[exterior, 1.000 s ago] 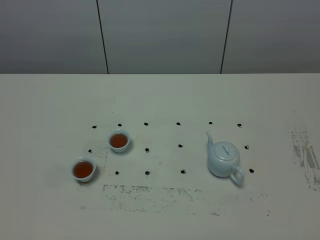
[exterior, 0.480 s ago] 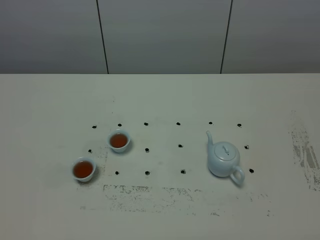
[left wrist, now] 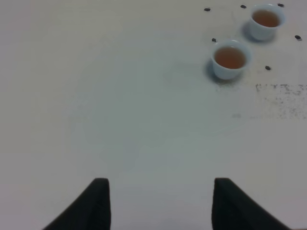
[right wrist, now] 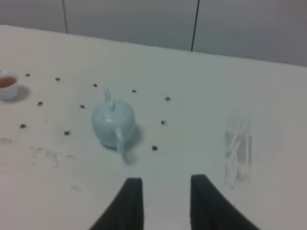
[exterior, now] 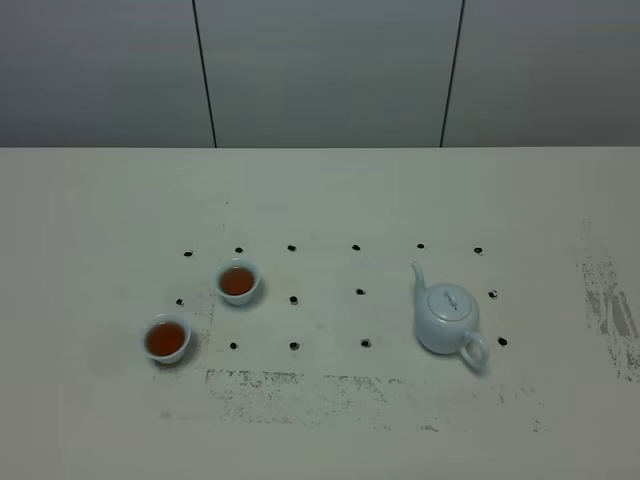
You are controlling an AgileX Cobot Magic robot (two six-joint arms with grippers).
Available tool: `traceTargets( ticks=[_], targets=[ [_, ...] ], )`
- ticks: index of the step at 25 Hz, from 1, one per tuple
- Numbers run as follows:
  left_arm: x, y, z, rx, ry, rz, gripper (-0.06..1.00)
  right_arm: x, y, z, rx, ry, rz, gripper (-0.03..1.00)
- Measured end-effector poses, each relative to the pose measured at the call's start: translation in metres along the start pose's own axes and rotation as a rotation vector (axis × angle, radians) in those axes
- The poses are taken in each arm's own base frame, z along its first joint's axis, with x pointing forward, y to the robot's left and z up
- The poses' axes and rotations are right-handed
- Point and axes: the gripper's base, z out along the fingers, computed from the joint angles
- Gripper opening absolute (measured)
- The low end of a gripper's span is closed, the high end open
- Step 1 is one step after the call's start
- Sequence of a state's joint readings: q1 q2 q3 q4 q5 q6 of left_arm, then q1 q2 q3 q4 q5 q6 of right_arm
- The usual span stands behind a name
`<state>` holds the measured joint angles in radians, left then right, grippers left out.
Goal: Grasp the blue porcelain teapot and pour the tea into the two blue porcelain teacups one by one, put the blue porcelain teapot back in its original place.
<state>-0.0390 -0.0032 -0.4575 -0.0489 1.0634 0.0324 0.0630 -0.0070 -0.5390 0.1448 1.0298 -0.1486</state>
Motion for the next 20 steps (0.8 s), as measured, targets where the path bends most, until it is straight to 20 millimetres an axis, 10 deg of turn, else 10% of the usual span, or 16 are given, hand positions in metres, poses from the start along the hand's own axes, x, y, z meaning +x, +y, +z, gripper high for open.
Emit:
traceTargets(
  ticks=[20],
  targets=[
    [0.0,0.0,0.0,0.0,0.0,0.0,0.45,0.0116,-0.0044,0.0029,0.047,0.107,0.038,0.23]
  ],
)
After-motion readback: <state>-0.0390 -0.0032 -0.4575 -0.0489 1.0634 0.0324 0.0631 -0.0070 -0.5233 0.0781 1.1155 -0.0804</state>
